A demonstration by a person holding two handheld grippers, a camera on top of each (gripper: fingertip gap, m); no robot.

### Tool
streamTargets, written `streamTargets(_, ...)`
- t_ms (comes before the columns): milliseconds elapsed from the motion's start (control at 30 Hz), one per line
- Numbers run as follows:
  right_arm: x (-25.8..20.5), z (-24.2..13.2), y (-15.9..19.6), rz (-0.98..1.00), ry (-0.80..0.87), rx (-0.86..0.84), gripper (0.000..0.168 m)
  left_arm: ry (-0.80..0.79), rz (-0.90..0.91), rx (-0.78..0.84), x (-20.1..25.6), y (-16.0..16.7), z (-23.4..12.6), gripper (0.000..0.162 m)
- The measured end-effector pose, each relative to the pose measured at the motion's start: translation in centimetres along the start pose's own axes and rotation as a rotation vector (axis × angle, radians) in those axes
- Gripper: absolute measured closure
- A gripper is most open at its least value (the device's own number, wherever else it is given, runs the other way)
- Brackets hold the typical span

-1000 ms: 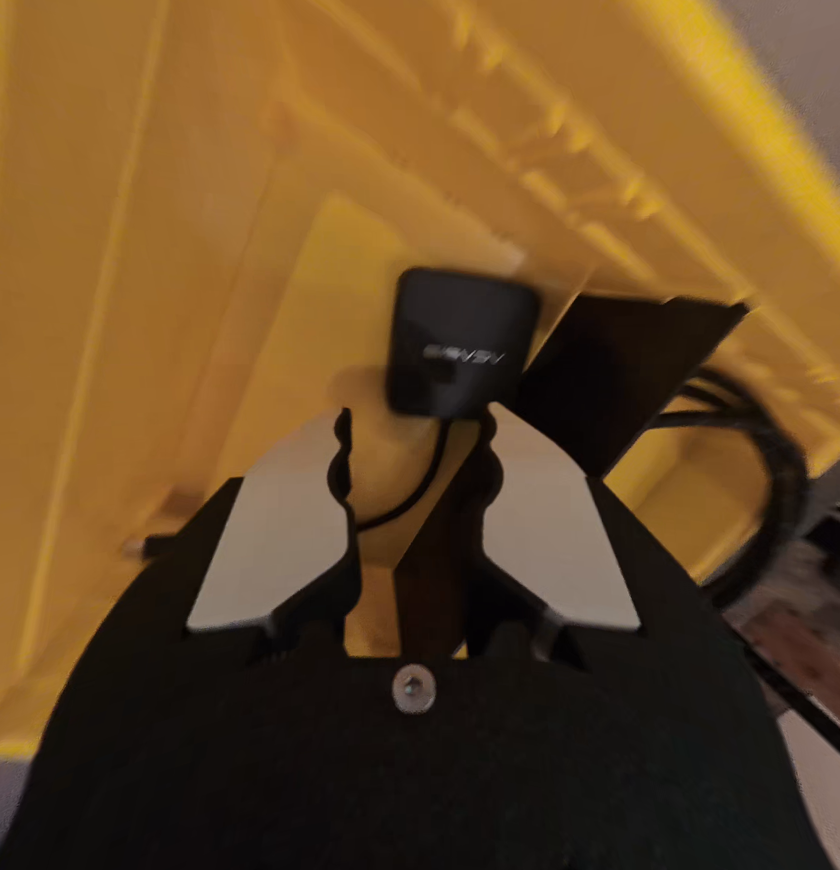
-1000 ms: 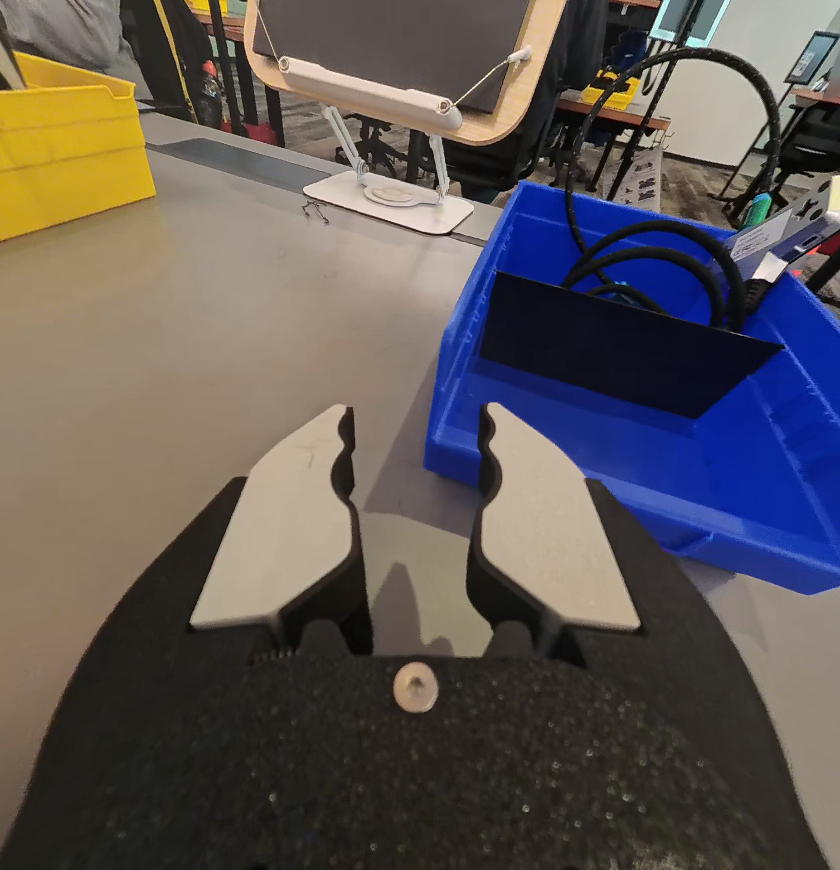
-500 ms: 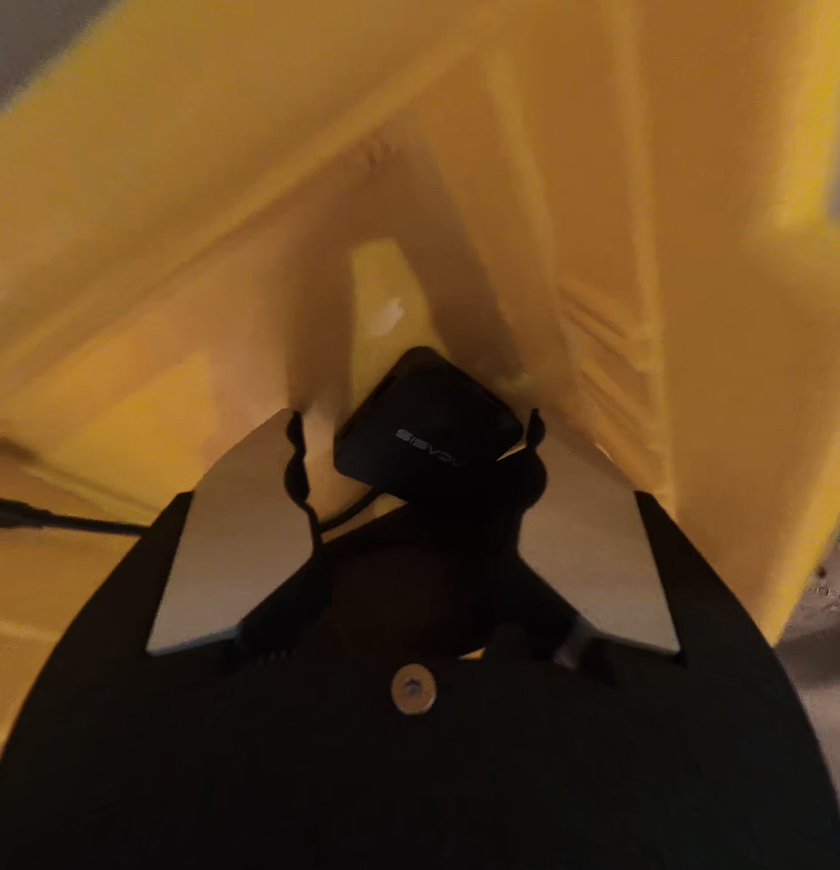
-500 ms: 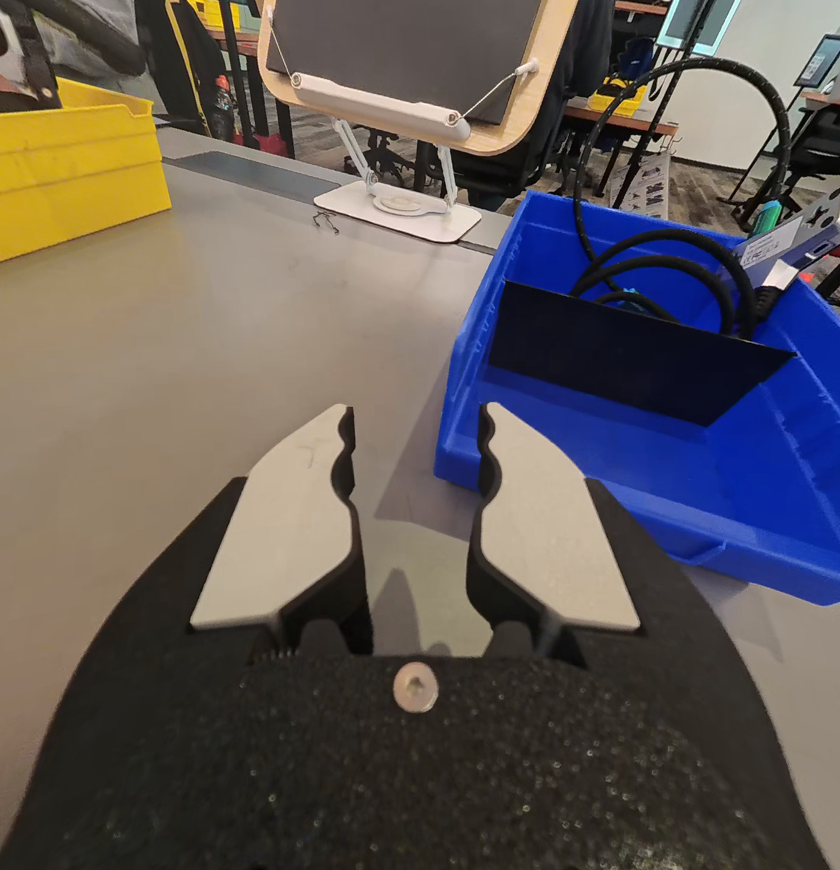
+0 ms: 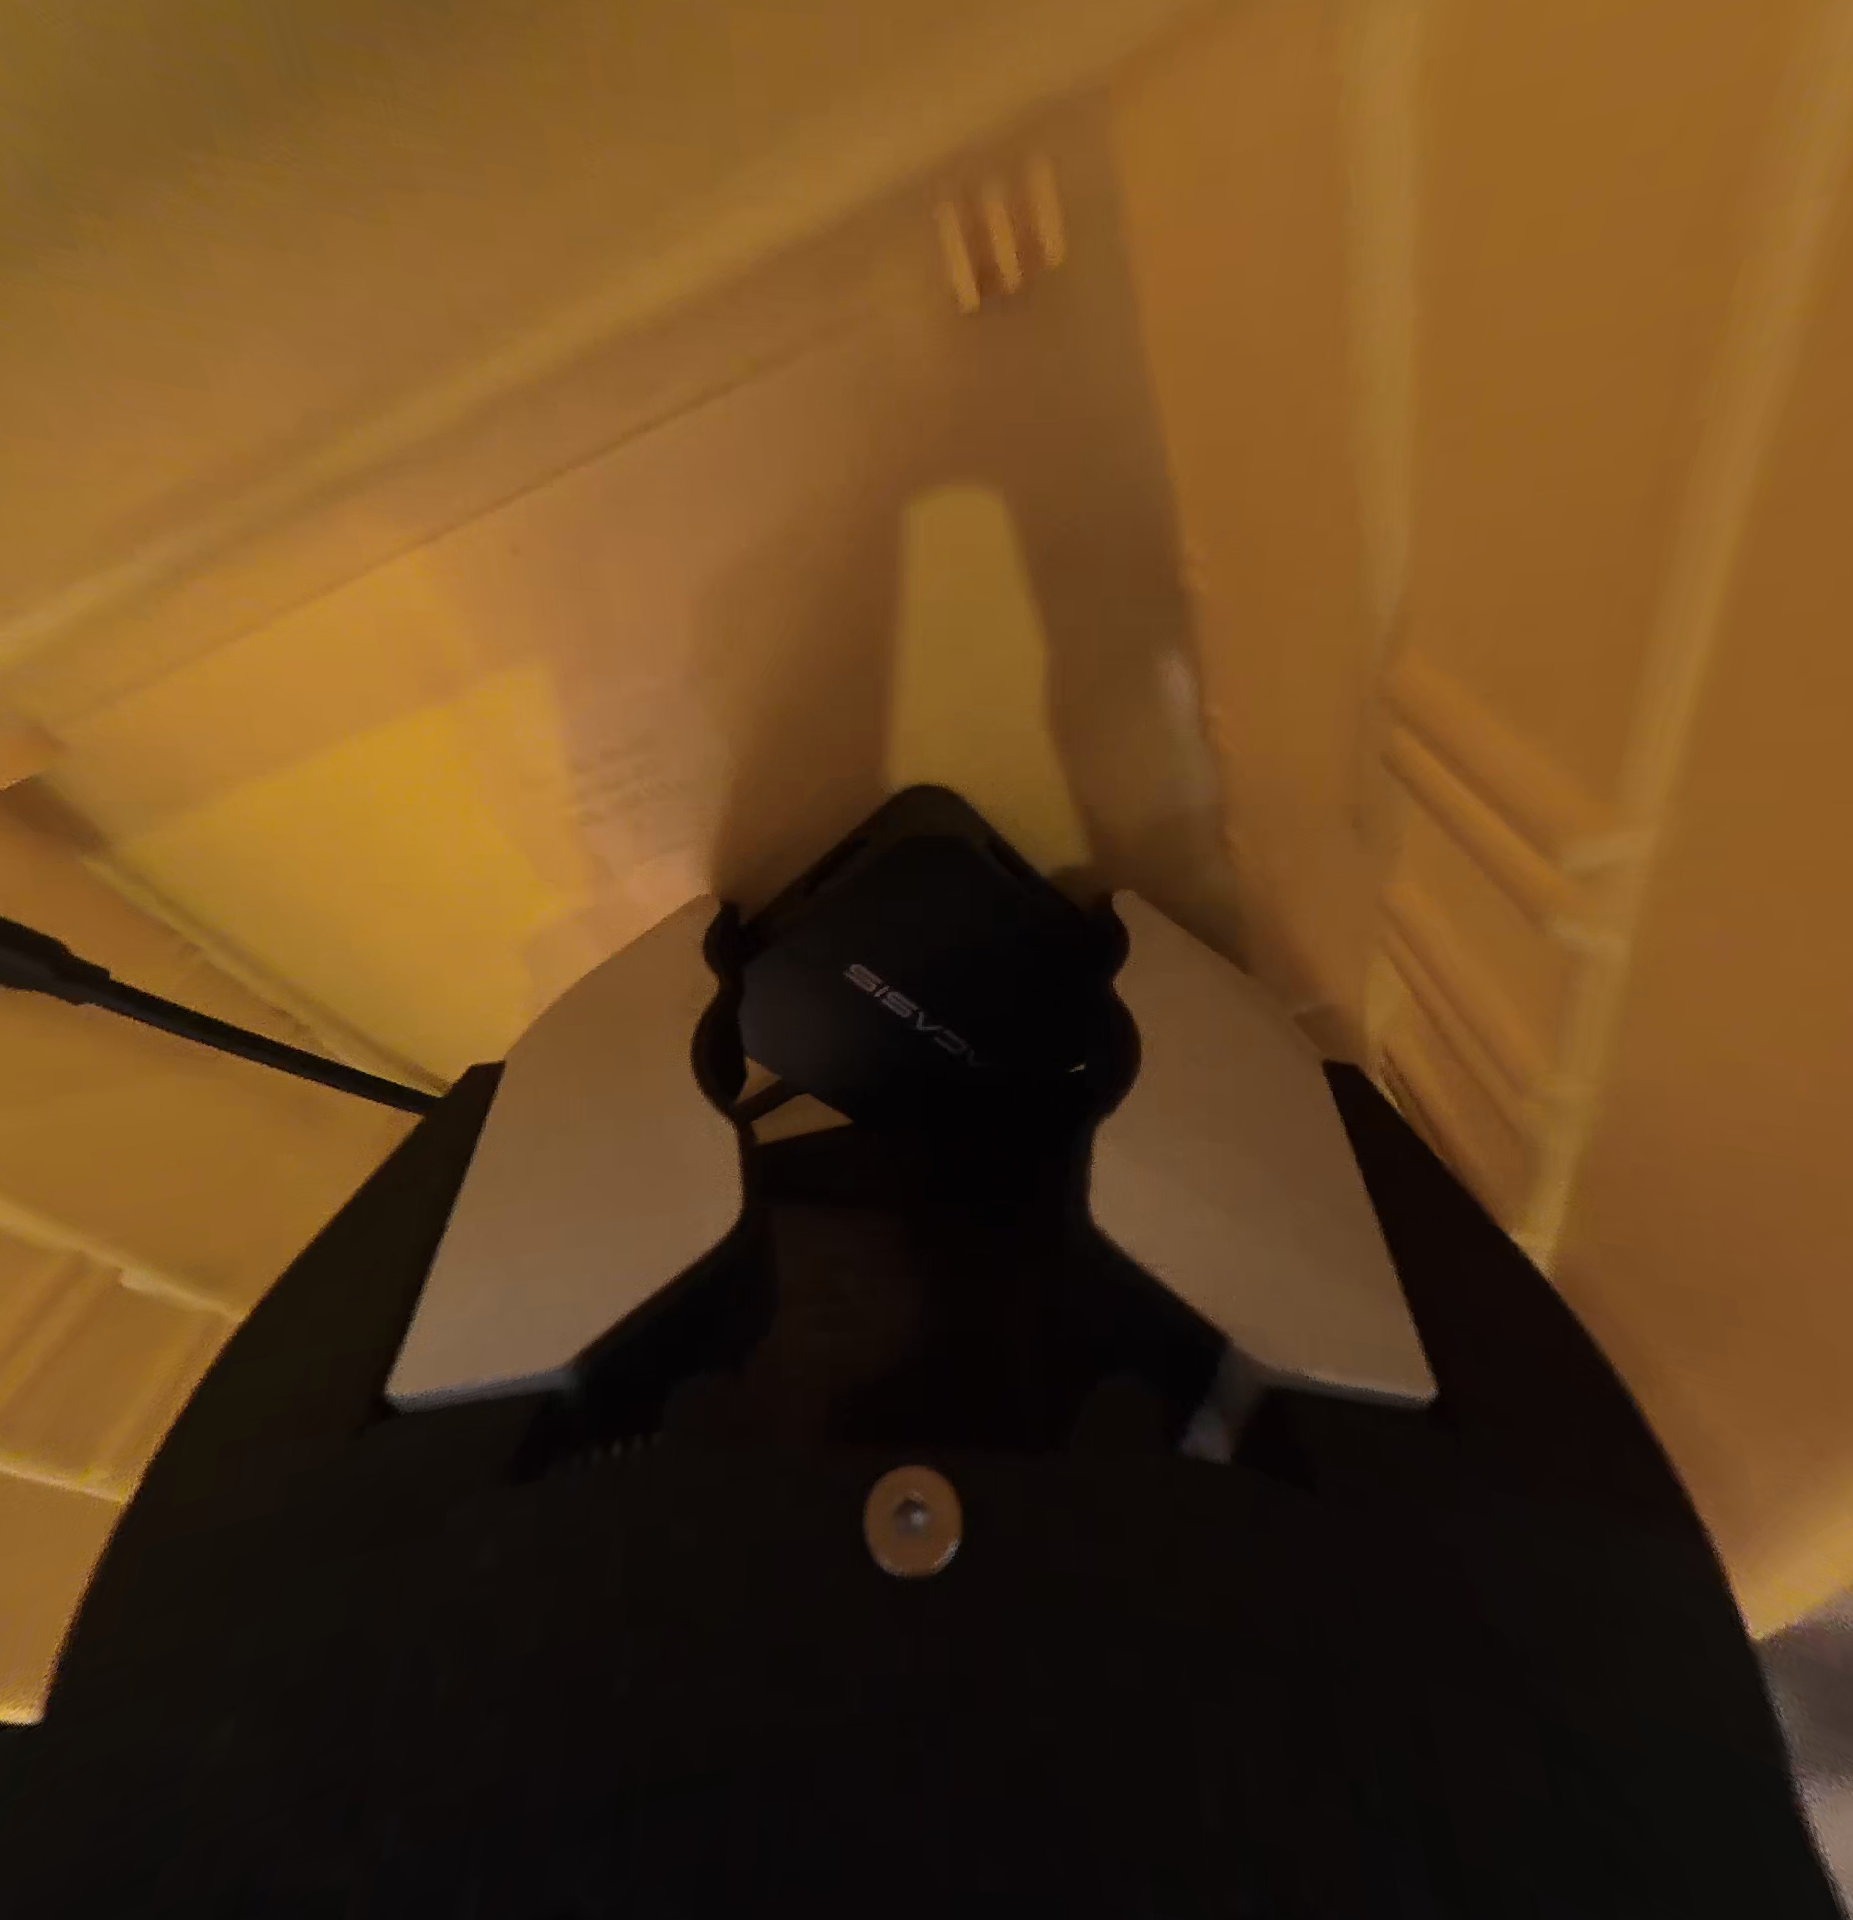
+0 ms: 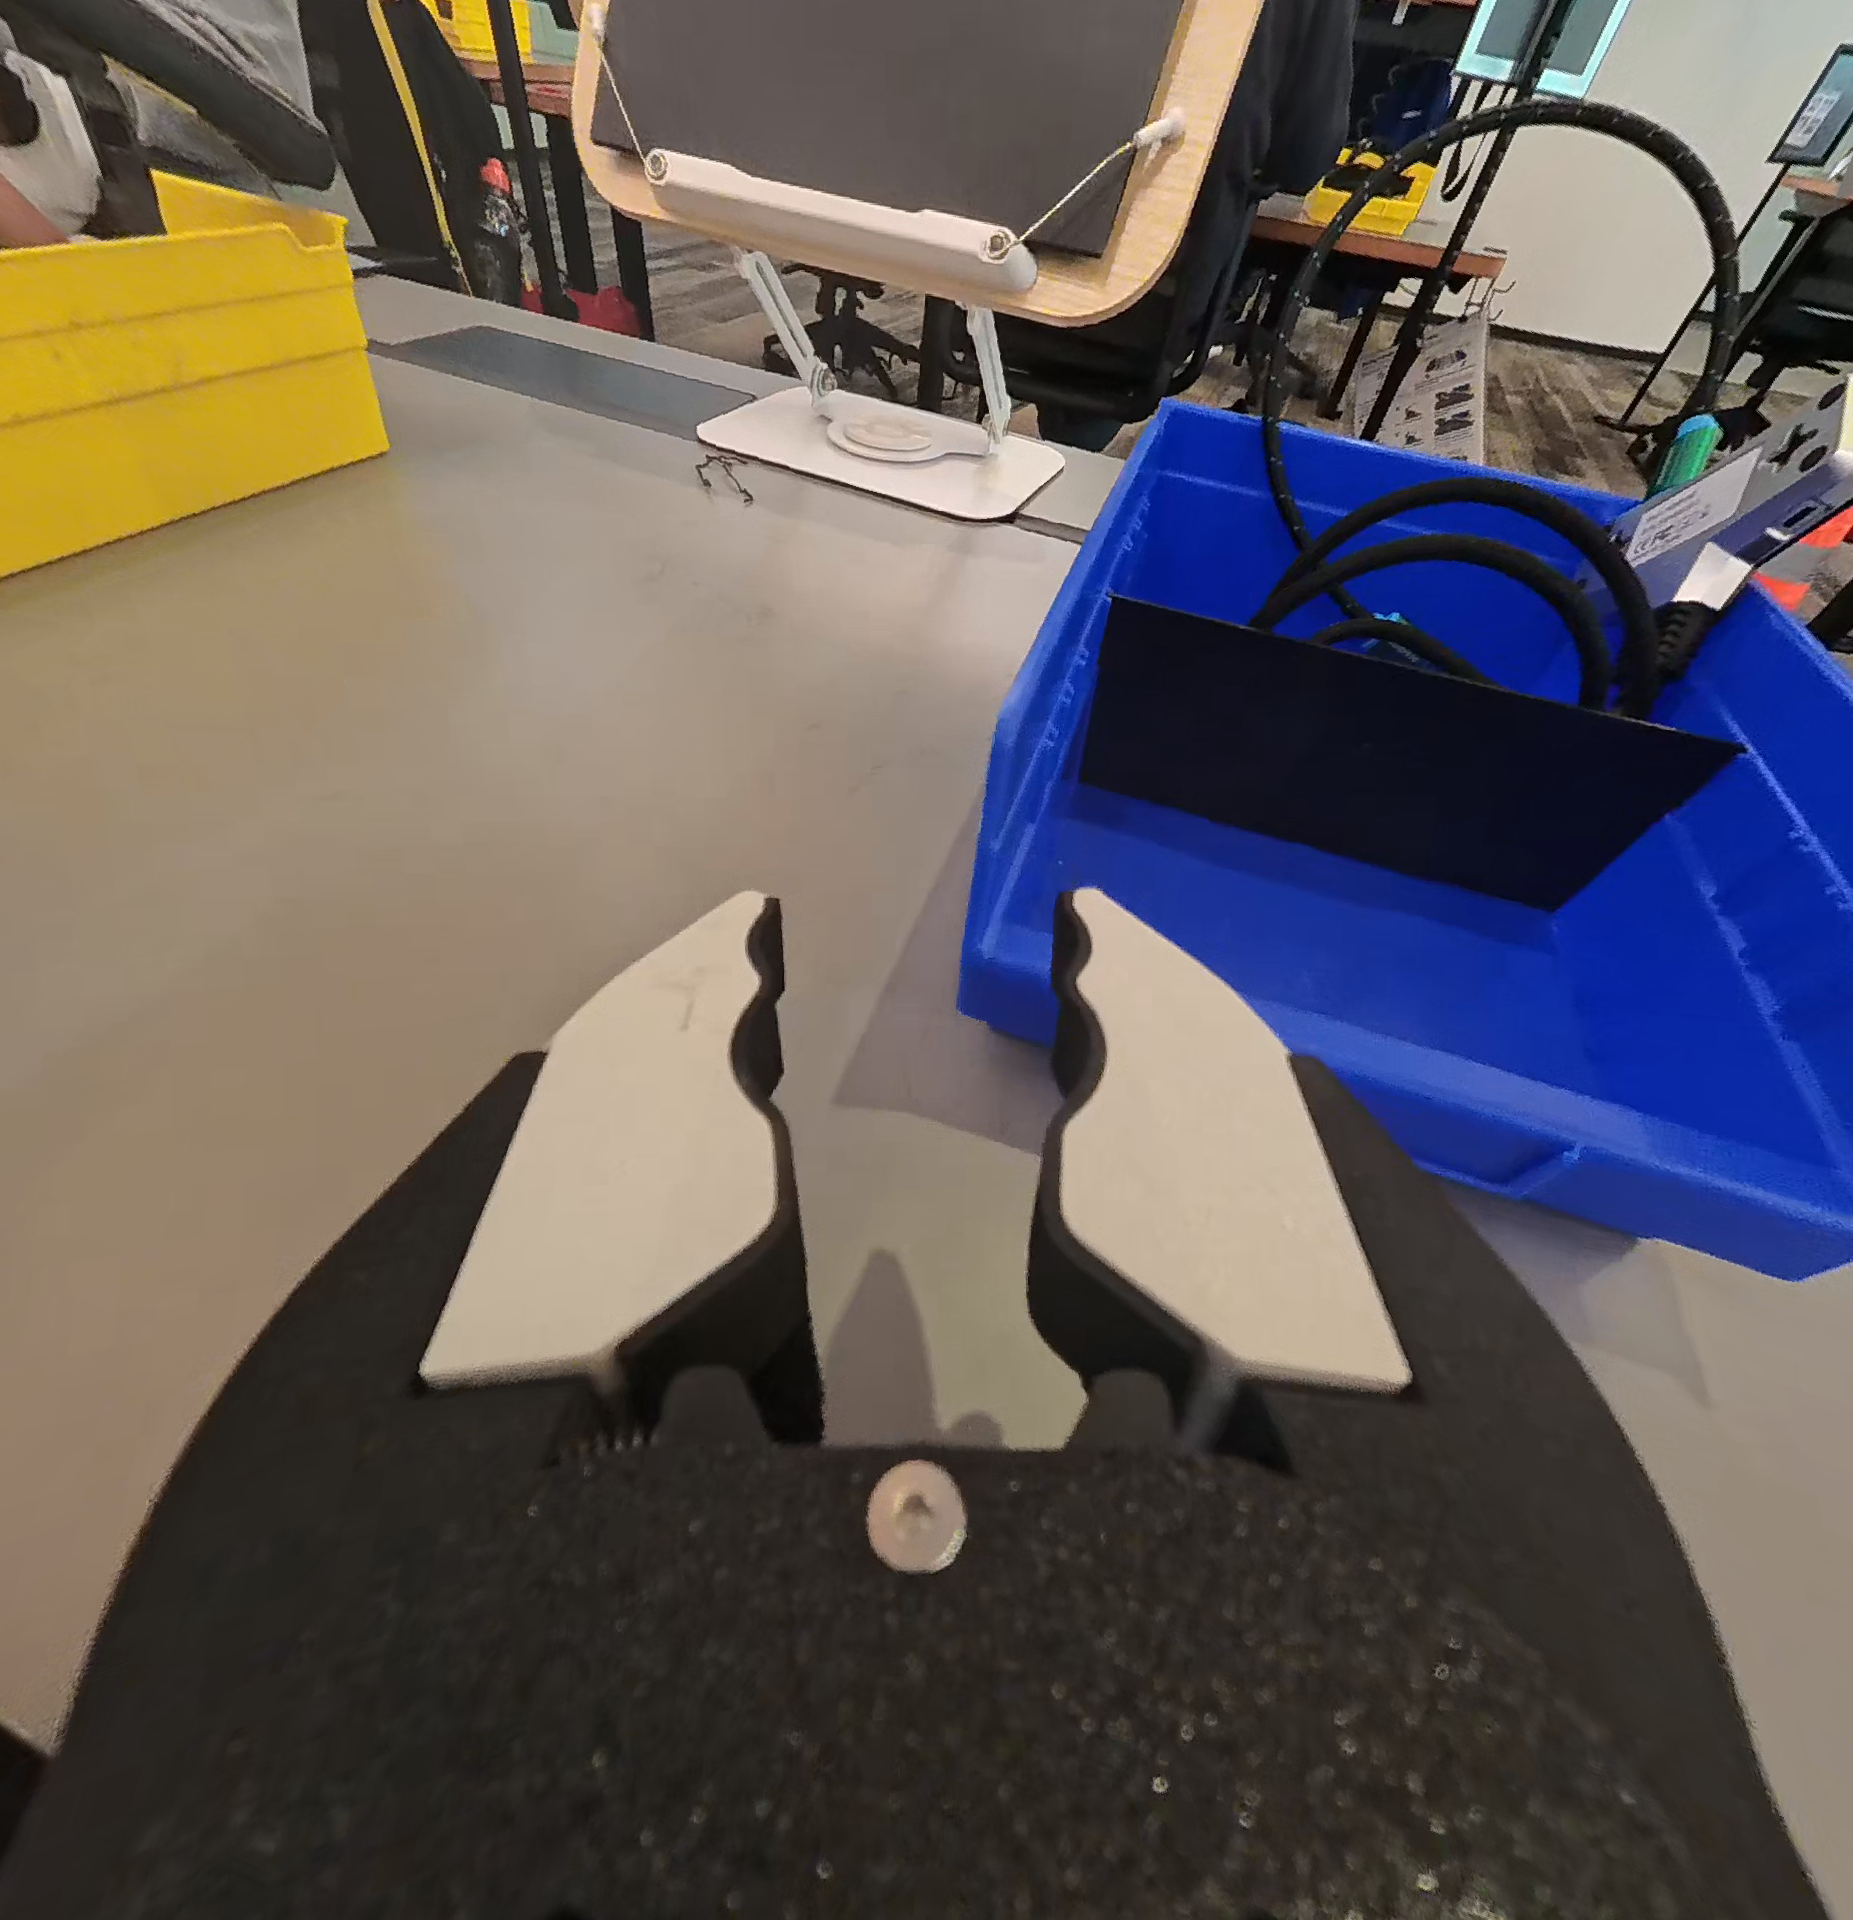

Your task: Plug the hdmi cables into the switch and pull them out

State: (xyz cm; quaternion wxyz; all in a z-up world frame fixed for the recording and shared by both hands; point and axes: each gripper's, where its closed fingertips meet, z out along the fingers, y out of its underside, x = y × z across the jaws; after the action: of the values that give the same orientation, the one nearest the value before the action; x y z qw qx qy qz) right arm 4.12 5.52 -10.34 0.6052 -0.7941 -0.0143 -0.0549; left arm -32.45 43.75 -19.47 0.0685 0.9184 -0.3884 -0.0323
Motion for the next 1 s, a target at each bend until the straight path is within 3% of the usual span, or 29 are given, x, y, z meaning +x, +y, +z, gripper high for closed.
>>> streamTargets(333, -0.3, -0.7, 0.0, -0.036, 0.012, -0.002, 0.119, 0.007, -0.018, 0.002, -1.7, 0.4, -0.2, 0.110)
streamTargets(633, -0.2, -0.6, 0.0, -0.042, 0.019, -0.006, 0.119, 0.053, -0.024, 0.135, -2.8, -1.0, -3.0, 0.121)
streamTargets(667, -0.3, -0.5, 0.0, -0.045, 0.020, -0.007, 0.119, 0.049, -0.013, 0.179, -3.0, -1.4, -3.7, 0.161)
streamTargets(867, -0.1, -0.6, 0.0, -0.045, 0.023, -0.007, 0.119, 0.109, 0.037, 0.277, -2.8, -1.9, -6.7, 0.162)
streamTargets(933, 0.0, -0.6, 0.1, -0.042, 0.023, -0.009, 0.119, 0.194, 0.021, 0.222, -1.9, -0.7, -6.7, 0.162)
streamTargets(967, -0.1, -0.5, 0.1, -0.041, 0.022, -0.009, 0.119, 0.244, -0.011, 0.198, -1.5, -0.3, -6.6, 0.159)
streamTargets(1000, -0.1, -0.5, 0.1, -0.040, 0.020, -0.009, 0.119, 0.290, -0.060, 0.179, -1.1, 0.0, -6.3, 0.146)
